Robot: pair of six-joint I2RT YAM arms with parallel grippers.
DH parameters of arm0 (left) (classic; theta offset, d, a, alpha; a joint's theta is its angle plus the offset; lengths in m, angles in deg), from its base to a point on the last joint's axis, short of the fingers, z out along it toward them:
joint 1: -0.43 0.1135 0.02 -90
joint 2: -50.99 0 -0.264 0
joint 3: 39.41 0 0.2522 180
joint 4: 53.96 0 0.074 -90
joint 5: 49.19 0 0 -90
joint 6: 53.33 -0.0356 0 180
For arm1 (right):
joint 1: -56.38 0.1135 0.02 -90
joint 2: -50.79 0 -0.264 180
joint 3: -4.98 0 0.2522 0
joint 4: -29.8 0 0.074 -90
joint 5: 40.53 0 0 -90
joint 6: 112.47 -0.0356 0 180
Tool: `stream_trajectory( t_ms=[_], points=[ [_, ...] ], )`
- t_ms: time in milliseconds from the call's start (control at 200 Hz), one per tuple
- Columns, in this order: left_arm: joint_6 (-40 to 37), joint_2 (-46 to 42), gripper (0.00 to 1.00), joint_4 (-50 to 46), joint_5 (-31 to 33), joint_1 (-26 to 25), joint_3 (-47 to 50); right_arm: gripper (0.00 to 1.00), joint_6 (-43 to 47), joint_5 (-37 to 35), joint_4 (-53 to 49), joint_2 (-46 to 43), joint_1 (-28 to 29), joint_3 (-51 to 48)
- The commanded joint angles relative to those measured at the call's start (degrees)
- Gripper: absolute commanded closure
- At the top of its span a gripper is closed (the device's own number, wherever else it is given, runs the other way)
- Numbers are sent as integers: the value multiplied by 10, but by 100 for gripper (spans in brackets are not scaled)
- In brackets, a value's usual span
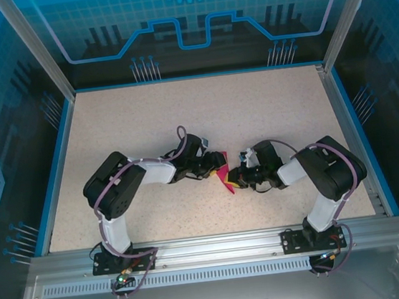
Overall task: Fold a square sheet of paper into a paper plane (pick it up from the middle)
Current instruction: Fold the wing for the fifth time at the center of the table.
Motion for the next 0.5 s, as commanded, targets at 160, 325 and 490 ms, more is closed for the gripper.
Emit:
stream_trajectory(
  t_ms=[160,325,490],
  points=[
    [-28,29,55,-74,-3,-6,-28,88,21,-48,-129,18,6,3],
    [-34,29,55,-89,-4,-6,-26,82,65,-45,-211,-30,11,39],
    [-47,28,55,-104,-12,-11,-40,79,103,-56,-287,-67,23,70]
  ],
)
